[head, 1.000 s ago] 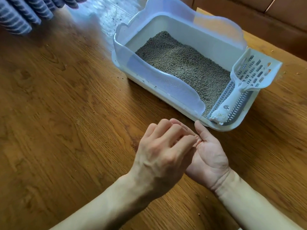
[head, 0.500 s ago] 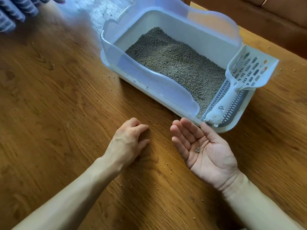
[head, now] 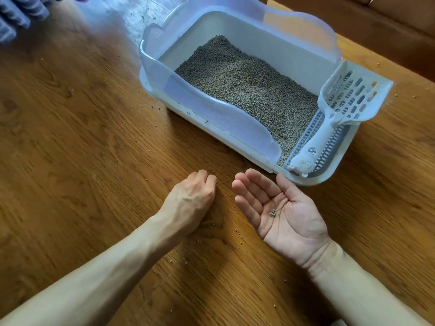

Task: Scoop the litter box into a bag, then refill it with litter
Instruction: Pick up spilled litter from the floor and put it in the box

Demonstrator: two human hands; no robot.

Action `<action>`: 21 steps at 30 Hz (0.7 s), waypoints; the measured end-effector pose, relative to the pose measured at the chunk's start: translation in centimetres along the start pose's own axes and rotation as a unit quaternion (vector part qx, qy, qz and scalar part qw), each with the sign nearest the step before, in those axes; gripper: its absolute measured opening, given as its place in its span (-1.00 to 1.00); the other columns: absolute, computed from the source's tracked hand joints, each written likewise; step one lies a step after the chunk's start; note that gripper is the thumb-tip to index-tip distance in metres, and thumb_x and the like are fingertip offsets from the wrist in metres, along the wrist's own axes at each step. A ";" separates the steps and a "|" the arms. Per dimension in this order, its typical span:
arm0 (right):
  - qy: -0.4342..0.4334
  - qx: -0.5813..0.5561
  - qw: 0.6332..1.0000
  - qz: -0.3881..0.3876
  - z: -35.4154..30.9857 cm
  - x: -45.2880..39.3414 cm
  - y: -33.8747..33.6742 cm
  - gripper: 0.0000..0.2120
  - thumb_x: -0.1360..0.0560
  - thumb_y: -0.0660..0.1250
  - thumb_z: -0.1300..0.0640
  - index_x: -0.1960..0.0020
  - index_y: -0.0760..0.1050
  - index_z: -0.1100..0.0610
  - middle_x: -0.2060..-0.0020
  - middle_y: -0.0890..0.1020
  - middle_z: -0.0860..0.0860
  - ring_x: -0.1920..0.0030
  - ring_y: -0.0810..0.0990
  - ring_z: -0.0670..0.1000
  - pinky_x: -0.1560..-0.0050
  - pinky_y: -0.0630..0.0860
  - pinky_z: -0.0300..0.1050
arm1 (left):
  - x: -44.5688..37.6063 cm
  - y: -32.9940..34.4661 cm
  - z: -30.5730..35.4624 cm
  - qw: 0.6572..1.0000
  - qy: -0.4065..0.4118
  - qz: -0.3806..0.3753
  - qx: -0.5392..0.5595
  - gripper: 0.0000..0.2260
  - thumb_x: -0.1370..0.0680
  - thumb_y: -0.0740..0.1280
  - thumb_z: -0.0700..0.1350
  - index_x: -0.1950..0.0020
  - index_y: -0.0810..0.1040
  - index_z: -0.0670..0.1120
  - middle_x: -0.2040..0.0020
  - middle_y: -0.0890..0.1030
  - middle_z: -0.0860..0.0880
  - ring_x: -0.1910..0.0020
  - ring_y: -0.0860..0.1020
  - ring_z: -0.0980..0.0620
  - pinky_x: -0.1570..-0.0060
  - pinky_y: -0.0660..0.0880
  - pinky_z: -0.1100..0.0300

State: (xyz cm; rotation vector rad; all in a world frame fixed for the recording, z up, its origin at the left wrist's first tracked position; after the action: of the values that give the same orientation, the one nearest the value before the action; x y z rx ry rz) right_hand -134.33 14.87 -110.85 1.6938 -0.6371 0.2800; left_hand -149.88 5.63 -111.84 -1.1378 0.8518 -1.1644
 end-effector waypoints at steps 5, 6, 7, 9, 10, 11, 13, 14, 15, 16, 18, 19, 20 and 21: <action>-0.010 -0.009 1.000 0.019 -0.1 0.4 -0.1 -0.48 -0.60 0.09 -0.05 -0.22 0.53 0.36 -0.21 0.57 0.30 -0.26 0.55 0.24 -0.19 0.55 0.12 | 0.4 -1.3 0.0 0.993 -0.080 0.019 0.085 -0.92 -0.63 0.22 -0.25 0.04 0.44 -0.11 0.13 0.48 -0.05 0.21 0.51 -0.05 0.24 0.47 0.13; -0.012 -0.017 1.000 0.016 -0.1 0.5 0.0 -0.48 -0.59 0.10 -0.05 -0.19 0.56 0.36 -0.18 0.59 0.30 -0.22 0.57 0.23 -0.14 0.58 0.11 | 0.6 -2.3 0.0 0.985 -0.109 0.048 0.125 -0.93 -0.64 0.23 -0.22 0.04 0.46 -0.10 0.13 0.50 -0.03 0.21 0.51 -0.03 0.21 0.48 0.12; -0.016 -0.021 0.999 0.018 -0.1 0.4 0.0 -0.48 -0.59 0.10 -0.06 -0.16 0.58 0.36 -0.16 0.61 0.29 -0.20 0.59 0.23 -0.10 0.60 0.10 | 0.8 -3.8 0.2 0.975 -0.121 0.096 0.162 -0.93 -0.63 0.26 -0.21 0.04 0.49 -0.11 0.13 0.53 -0.02 0.21 0.50 0.01 0.20 0.49 0.14; -0.022 -0.027 0.999 0.038 0.0 0.3 0.1 -0.47 -0.59 0.09 -0.06 -0.10 0.61 0.36 -0.12 0.62 0.30 -0.15 0.62 0.23 -0.05 0.62 0.08 | 1.3 -7.0 1.4 0.956 -0.100 0.188 0.200 -0.95 -0.61 0.31 -0.23 0.04 0.54 -0.13 0.15 0.55 0.01 0.22 0.49 0.11 0.18 0.47 0.27; -0.020 -0.034 0.998 0.049 0.2 0.2 0.2 -0.47 -0.59 0.08 -0.06 -0.08 0.62 0.36 -0.11 0.63 0.30 -0.13 0.64 0.22 -0.04 0.63 0.08 | 1.5 -8.3 2.6 0.952 -0.079 0.209 0.211 -0.94 -0.61 0.31 -0.23 0.04 0.55 -0.15 0.14 0.55 0.01 0.22 0.48 0.13 0.18 0.46 0.31; -0.016 -0.037 0.998 0.057 0.4 0.2 0.3 -0.47 -0.59 0.09 -0.06 -0.07 0.62 0.35 -0.09 0.64 0.29 -0.11 0.65 0.21 -0.04 0.63 0.08 | 1.7 -9.2 3.8 0.952 -0.053 0.211 0.218 -0.94 -0.62 0.30 -0.24 0.03 0.56 -0.16 0.14 0.55 0.00 0.21 0.49 0.12 0.19 0.45 0.32; 0.005 -0.035 0.998 0.056 0.9 0.2 1.0 -0.54 -0.59 0.18 -0.05 -0.10 0.62 0.33 -0.08 0.65 0.25 -0.13 0.64 0.16 -0.16 0.57 0.07 | 1.9 -9.7 6.4 0.961 0.003 0.173 0.215 -0.95 -0.61 0.32 -0.24 0.01 0.57 -0.17 0.12 0.54 -0.03 0.20 0.51 0.04 0.19 0.50 0.20; 0.026 -0.036 0.998 0.046 1.1 0.2 1.4 -0.57 -0.56 0.25 -0.03 -0.19 0.58 0.30 -0.15 0.63 0.22 -0.21 0.59 0.13 -0.30 0.46 0.06 | 1.8 -9.4 7.5 0.969 0.029 0.144 0.196 -0.96 -0.59 0.33 -0.24 0.00 0.58 -0.18 0.10 0.54 -0.06 0.19 0.52 -0.02 0.18 0.52 0.11; 0.054 -0.048 0.997 0.039 1.4 0.2 1.7 -0.54 -0.55 0.28 -0.01 -0.32 0.48 0.28 -0.27 0.55 0.19 -0.33 0.49 0.11 -0.43 0.30 0.04 | 1.7 -8.9 8.4 0.978 0.054 0.122 0.161 -0.94 -0.57 0.33 -0.25 0.00 0.58 -0.18 0.09 0.55 -0.08 0.16 0.53 -0.06 0.15 0.53 0.04; 0.074 -0.056 0.995 0.041 1.5 0.2 2.1 -0.49 -0.57 0.25 0.00 -0.42 0.37 0.26 -0.38 0.45 0.18 -0.41 0.39 0.11 -0.49 0.17 0.03 | 1.5 -8.5 9.0 0.984 0.079 0.110 0.119 -0.93 -0.55 0.31 -0.25 0.02 0.58 -0.18 0.09 0.56 -0.10 0.14 0.53 -0.10 0.12 0.53 -0.02; 0.074 -0.054 0.995 0.042 1.4 0.2 2.3 -0.50 -0.61 0.15 -0.01 -0.45 0.33 0.26 -0.42 0.39 0.20 -0.42 0.37 0.15 -0.50 0.14 0.04 | 1.4 -8.4 9.4 0.984 0.119 0.114 0.064 -0.87 -0.51 0.25 -0.22 0.07 0.59 -0.18 0.11 0.58 -0.12 0.12 0.53 -0.14 0.07 0.52 -0.06; 0.070 -0.046 0.995 0.046 1.3 0.4 2.3 -0.51 -0.62 0.13 0.00 -0.42 0.36 0.27 -0.39 0.43 0.22 -0.40 0.40 0.17 -0.50 0.15 0.04 | 1.4 -8.6 9.5 0.982 0.129 0.125 0.063 -0.86 -0.52 0.24 -0.22 0.09 0.60 -0.18 0.13 0.58 -0.12 0.13 0.52 -0.14 0.08 0.51 -0.06; 0.063 -0.045 0.996 0.040 1.1 0.5 2.3 -0.53 -0.62 0.14 0.01 -0.40 0.39 0.28 -0.34 0.48 0.23 -0.36 0.45 0.17 -0.50 0.15 0.03 | 1.6 -9.1 9.5 0.977 0.132 0.144 0.085 -0.87 -0.54 0.26 -0.24 0.09 0.61 -0.18 0.13 0.58 -0.11 0.13 0.52 -0.13 0.10 0.50 -0.06; 0.049 -0.040 0.997 0.038 0.8 0.5 1.9 -0.55 -0.62 0.15 0.01 -0.37 0.42 0.29 -0.27 0.53 0.24 -0.31 0.50 0.17 -0.49 0.18 0.02 | 1.7 -9.8 9.2 0.970 0.124 0.170 0.124 -0.88 -0.57 0.30 -0.25 0.08 0.64 -0.19 0.14 0.60 -0.10 0.14 0.54 -0.12 0.11 0.51 -0.04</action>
State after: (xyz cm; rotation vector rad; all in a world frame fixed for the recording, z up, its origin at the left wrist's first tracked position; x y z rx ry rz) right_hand -135.08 13.75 -109.16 1.5719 -0.6336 0.3845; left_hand -143.29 5.99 -100.03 -0.6203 1.0143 -1.1008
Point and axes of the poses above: each hand's wrist, its own x-axis away from the middle knuckle, its own y-axis out of the palm, z = x × y, the point moved 3 cm from there along -x, towards the middle knuckle
